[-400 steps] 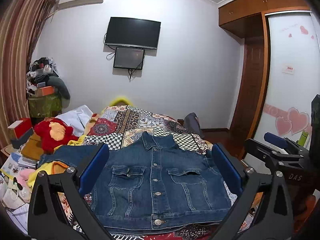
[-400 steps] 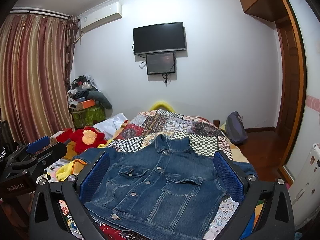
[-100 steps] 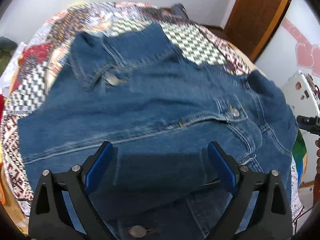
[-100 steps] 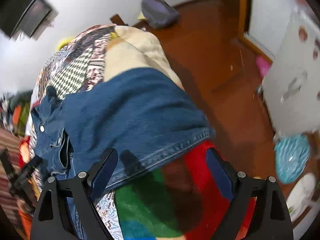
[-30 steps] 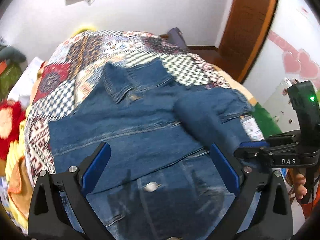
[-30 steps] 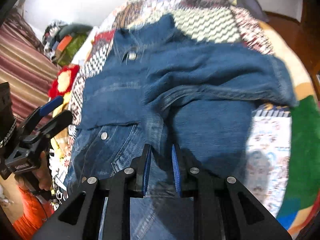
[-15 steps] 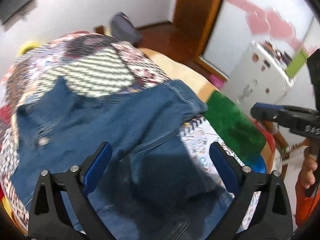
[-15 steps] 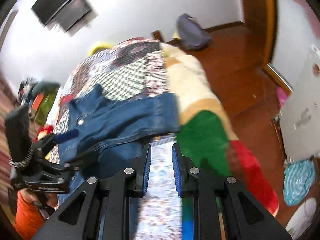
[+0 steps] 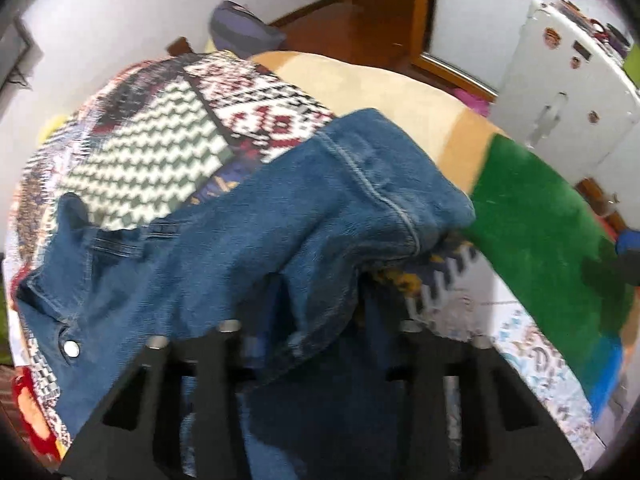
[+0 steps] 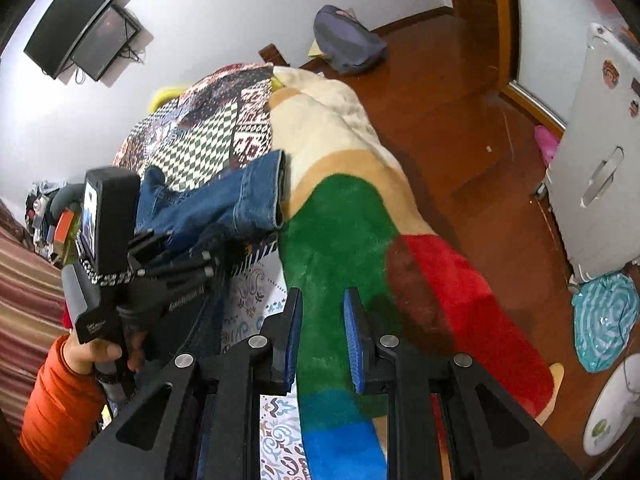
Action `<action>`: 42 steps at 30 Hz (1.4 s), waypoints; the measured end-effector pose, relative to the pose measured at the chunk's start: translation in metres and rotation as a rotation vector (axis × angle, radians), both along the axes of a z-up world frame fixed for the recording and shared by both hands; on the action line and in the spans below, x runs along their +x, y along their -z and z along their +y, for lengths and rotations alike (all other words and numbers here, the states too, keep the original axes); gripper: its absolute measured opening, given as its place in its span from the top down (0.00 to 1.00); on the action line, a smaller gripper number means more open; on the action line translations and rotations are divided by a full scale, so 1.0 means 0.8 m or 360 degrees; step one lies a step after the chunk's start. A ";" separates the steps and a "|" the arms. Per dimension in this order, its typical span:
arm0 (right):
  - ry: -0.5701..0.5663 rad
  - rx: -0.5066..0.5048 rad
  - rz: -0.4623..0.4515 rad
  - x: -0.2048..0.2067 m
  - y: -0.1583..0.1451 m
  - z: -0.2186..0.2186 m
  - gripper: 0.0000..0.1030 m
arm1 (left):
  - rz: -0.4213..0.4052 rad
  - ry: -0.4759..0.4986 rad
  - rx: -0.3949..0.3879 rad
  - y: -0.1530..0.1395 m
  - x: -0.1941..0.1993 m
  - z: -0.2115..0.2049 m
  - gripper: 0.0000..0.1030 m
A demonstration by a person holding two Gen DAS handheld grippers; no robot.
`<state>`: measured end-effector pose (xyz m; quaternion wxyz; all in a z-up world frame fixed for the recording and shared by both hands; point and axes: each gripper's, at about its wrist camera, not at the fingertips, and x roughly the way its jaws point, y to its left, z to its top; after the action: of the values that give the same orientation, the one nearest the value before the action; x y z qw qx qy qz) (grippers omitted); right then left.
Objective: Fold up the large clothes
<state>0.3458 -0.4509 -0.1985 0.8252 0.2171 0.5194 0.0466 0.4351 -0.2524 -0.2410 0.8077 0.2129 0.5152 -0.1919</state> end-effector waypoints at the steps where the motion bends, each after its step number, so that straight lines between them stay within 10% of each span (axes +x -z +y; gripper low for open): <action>1: -0.0017 0.0004 0.0008 0.002 0.002 0.005 0.84 | 0.0006 -0.0010 -0.0023 -0.002 0.001 0.003 0.73; 7: -0.0125 -0.0019 0.0019 0.012 0.005 0.038 0.84 | -0.0027 -0.0070 -0.0283 -0.057 -0.001 0.035 0.89; 16: -0.0269 -0.0062 -0.0026 0.038 -0.014 0.095 0.84 | -0.0484 -0.0199 -0.0635 -0.234 -0.027 0.153 0.90; 21: -0.0366 -0.0133 -0.0044 0.052 -0.024 0.134 0.84 | -0.0612 -0.0337 -0.0681 -0.266 -0.054 0.250 0.90; 27: -0.0483 -0.0221 0.0024 0.074 -0.007 0.184 0.84 | -0.0520 -0.0535 -0.0633 -0.214 -0.091 0.357 0.90; 36: -0.0542 -0.0344 0.0200 0.084 0.059 0.217 0.81 | 0.0021 -0.0827 -0.0634 -0.030 -0.153 0.464 0.88; 42: -0.0500 -0.0626 0.0157 0.069 0.059 0.212 0.21 | 0.0062 -0.0861 -0.0578 0.014 -0.187 0.471 0.73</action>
<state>0.4013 -0.2811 -0.2456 0.8079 -0.0289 0.5854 0.0617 0.2859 0.1240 -0.2524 0.8442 -0.0830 0.5259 -0.0630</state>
